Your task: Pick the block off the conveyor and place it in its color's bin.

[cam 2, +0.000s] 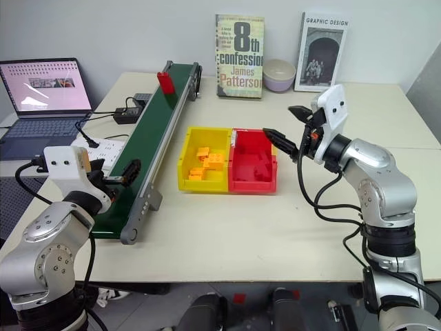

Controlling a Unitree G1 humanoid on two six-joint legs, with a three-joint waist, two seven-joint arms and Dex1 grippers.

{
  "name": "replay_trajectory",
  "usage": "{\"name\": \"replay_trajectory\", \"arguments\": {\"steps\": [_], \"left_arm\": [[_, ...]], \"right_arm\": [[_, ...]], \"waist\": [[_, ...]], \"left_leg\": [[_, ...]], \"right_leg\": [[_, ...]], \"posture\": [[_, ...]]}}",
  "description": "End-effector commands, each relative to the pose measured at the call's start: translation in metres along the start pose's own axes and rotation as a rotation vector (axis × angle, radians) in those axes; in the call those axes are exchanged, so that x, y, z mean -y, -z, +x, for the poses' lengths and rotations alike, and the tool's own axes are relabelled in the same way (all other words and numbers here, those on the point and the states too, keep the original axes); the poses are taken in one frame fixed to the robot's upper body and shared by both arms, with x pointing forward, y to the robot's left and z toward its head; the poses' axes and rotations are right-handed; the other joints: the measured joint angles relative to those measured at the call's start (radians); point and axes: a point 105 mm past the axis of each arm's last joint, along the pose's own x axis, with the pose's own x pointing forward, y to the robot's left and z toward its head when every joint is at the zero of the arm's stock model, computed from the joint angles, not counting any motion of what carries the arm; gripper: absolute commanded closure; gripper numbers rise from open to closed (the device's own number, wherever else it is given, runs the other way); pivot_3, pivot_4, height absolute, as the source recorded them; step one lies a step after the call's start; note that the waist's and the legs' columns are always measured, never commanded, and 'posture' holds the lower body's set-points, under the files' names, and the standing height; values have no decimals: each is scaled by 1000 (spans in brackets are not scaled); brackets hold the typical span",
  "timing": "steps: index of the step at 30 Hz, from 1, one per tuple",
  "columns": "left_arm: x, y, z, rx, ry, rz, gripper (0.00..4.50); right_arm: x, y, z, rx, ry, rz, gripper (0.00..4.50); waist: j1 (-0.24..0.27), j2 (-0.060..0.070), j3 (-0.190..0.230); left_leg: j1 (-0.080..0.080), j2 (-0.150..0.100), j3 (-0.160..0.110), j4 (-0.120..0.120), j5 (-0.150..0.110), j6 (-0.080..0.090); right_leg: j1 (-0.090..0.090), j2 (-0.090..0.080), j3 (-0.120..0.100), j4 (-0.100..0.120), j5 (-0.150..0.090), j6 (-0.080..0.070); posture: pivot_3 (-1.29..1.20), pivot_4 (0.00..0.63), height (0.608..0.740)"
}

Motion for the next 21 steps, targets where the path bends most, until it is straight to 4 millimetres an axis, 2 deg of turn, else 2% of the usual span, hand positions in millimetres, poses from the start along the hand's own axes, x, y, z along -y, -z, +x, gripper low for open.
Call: {"name": "replay_trajectory", "arguments": {"steps": [1, 11, 21], "left_arm": [[-1, -16, 2, 83, -16, 28, 76], [-2, -11, 8, 63, -34, 56, 76], [-3, -4, 17, 38, -63, 60, 76]], "right_arm": [[-32, -21, 4, 64, -211, -10, 0], [-35, -20, 9, 65, -231, -12, 0], [-48, -26, 10, 63, -280, 1, 0]], "waist": [[0, 0, 0], [1, 0, 0], [1, 0, 0]], "left_leg": [[0, 0, 0, -1, 0, 0], [0, 0, -1, -3, 0, 0], [0, 1, -2, -4, 0, 0]], "right_leg": [[0, 0, 0, 0, 0, 0], [0, -1, 0, -1, 0, -1], [-1, -1, 0, -1, -1, -1]], "posture": [[0, 150, 740], [0, 150, 740], [0, 150, 740]]}}
